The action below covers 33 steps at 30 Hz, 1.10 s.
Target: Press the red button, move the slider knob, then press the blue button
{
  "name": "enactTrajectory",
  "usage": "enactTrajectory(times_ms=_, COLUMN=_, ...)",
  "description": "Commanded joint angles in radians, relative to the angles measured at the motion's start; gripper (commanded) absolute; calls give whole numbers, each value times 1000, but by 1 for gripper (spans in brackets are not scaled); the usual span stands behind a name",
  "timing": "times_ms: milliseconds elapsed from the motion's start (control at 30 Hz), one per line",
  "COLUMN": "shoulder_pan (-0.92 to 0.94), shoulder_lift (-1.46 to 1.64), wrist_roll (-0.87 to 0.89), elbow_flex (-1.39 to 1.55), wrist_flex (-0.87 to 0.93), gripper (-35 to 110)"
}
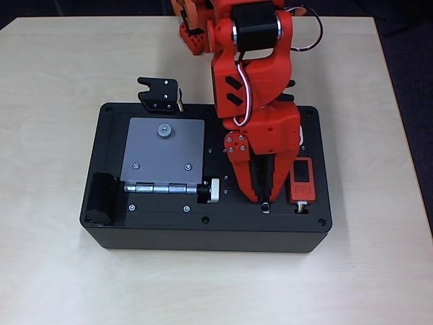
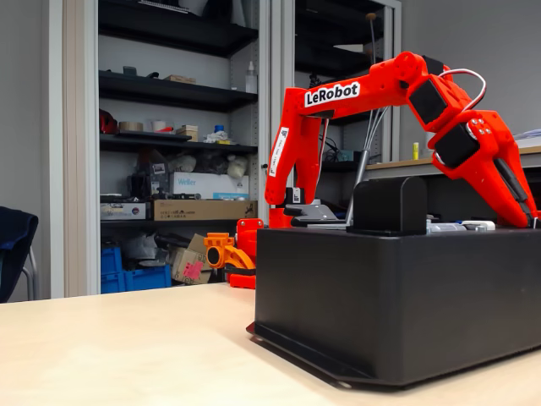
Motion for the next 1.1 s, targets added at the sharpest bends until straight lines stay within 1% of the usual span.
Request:
enactTrajectory(times_ms=0, shoulder_pan=67, shoulder_lift=6, wrist_roll=15, elbow_flex=-51, wrist_flex=6, gripper=0)
enactTrajectory(times_ms=367, shoulder_pan=0, shoulder_lift=121, wrist_roll=98, elbow_flex=-52, wrist_flex=137, gripper=0)
enactTrajectory(times_ms=600, shoulder_pan=-21, shoulder_lift=181, wrist_roll=80, elbow_flex=-103, wrist_flex=196, gripper=0)
enactTrajectory(times_ms=733, shoulder_pan=-67, shoulder_lift=212, wrist_roll=80, elbow_flex=-115, wrist_flex=207, gripper=0)
enactTrajectory(times_ms=833, shoulder_pan=-118, shoulder_lift=233, wrist_roll=110, elbow_flex=-118, wrist_flex=222, gripper=0)
enactTrajectory(times_ms=1067, shoulder_pan=-245, shoulder_lift=273, wrist_roll=287, elbow_flex=-80, wrist_flex=232, gripper=0)
